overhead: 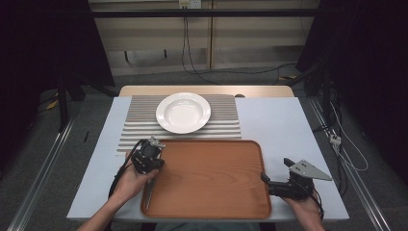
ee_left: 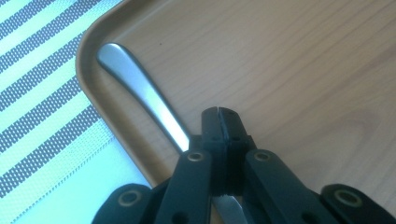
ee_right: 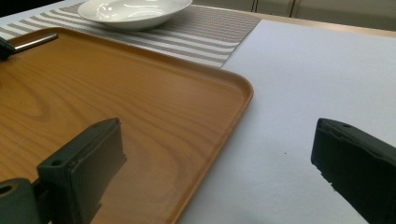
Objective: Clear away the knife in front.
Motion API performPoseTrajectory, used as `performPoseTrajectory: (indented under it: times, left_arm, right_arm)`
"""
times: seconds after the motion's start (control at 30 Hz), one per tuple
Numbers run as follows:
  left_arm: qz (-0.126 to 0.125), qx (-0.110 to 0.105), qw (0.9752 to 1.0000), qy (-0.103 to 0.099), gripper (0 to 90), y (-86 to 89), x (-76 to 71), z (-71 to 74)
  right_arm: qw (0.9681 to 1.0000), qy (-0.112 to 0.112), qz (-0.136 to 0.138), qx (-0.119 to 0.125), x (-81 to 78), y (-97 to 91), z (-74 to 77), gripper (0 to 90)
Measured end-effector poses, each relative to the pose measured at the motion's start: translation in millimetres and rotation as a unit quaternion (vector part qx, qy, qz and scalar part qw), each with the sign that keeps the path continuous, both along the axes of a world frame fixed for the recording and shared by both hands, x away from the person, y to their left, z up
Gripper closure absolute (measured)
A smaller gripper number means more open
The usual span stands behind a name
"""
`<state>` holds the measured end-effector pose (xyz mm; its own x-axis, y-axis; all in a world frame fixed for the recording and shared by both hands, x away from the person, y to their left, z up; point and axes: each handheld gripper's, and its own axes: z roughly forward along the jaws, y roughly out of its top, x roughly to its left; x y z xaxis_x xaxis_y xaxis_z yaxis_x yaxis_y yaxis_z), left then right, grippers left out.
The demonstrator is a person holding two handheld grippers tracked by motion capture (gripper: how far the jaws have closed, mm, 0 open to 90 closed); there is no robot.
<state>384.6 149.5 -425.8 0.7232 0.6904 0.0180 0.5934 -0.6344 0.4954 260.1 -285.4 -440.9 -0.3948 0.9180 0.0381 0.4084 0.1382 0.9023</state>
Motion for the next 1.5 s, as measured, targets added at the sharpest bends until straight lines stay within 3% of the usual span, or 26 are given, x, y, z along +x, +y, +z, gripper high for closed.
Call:
performPoseTrajectory:
  times: [0.3,0.37,0.47,0.53,0.57,0.63,0.67,0.73,0.77,0.93,1.03,1.1,1.23,1.33,1.4,1.43,1.5]
  left_arm:
    - [-0.005,-0.017,0.9998,0.007,90.0,5.2,-1.3,0.2]
    - [-0.013,-0.029,0.9995,0.008,88.9,5.2,-1.3,0.0]
    - [-0.018,-0.044,0.9989,-0.006,83.9,5.5,-2.4,3.8]
    - [-0.017,-0.068,0.9974,-0.013,75.0,6.1,-3.3,7.0]
    - [-0.017,-0.077,0.9967,-0.019,64.4,6.6,-3.1,8.7]
    - [-0.007,-0.086,0.9958,-0.031,51.6,7.0,-3.7,10.6]
    - [-0.002,-0.087,0.9956,-0.036,51.6,7.0,-3.8,11.3]
    - [0.004,-0.091,0.9950,-0.041,28.5,8.0,-3.9,12.5]
    - [0.007,-0.097,0.9945,-0.040,28.5,8.1,-4.1,12.6]
    - [0.006,-0.108,0.9926,-0.055,7.7,10.2,-6.3,16.5]
    - [0.004,-0.122,0.9900,-0.071,6.4,9.8,-10.6,19.9]
    - [-0.013,-0.126,0.9876,-0.092,6.4,9.1,-14.5,22.7]
    - [-0.013,-0.103,0.9879,-0.115,6.1,4.7,-21.7,26.3]
    - [-0.009,-0.105,0.9869,-0.122,6.1,6.0,-25.1,27.6]
    - [-0.001,-0.119,0.9809,-0.154,6.1,9.2,-28.4,28.1]
    - [0.005,-0.129,0.9791,-0.158,6.1,10.9,-30.0,28.1]
    - [0.011,-0.136,0.9785,-0.155,6.1,15.3,-32.9,27.6]
  right_arm:
    - [1.0000,-0.001,0.000,0.000,-0.2,-0.5,0.2,2.2]
    - [1.0000,-0.001,-0.001,0.001,-0.1,-0.6,0.2,2.3]
    - [1.0000,-0.001,0.000,0.000,-0.3,-0.3,0.4,2.3]
    - [1.0000,-0.001,-0.001,0.001,-0.3,-0.5,0.4,2.2]
    - [1.0000,-0.001,0.000,0.001,-0.1,-0.8,0.2,2.3]
    - [1.0000,-0.001,0.000,0.000,-0.1,-0.6,0.3,2.3]
    - [1.0000,-0.001,0.000,0.000,-0.1,-0.5,0.4,2.3]
    - [1.0000,-0.001,0.000,0.000,-0.5,-0.4,0.5,2.3]
    - [1.0000,-0.001,0.000,0.000,-0.5,-0.4,0.5,2.3]
    - [1.0000,-0.001,0.000,0.000,-0.4,-0.4,0.5,2.2]
    - [1.0000,-0.001,0.001,0.000,-0.4,-0.3,0.6,2.2]
    - [1.0000,-0.001,0.000,0.001,-0.4,-0.4,0.6,2.3]
    - [1.0000,-0.002,0.000,0.000,-0.4,-0.4,0.5,2.3]
    - [1.0000,-0.001,0.000,0.000,-0.4,-0.4,0.5,2.3]
    - [1.0000,-0.001,0.000,0.001,-0.7,-0.4,0.7,2.3]
    - [1.0000,-0.001,0.000,0.001,-0.8,-0.6,0.7,2.3]
    - [1.0000,-0.002,0.000,0.000,-1.1,-0.9,0.7,2.3]
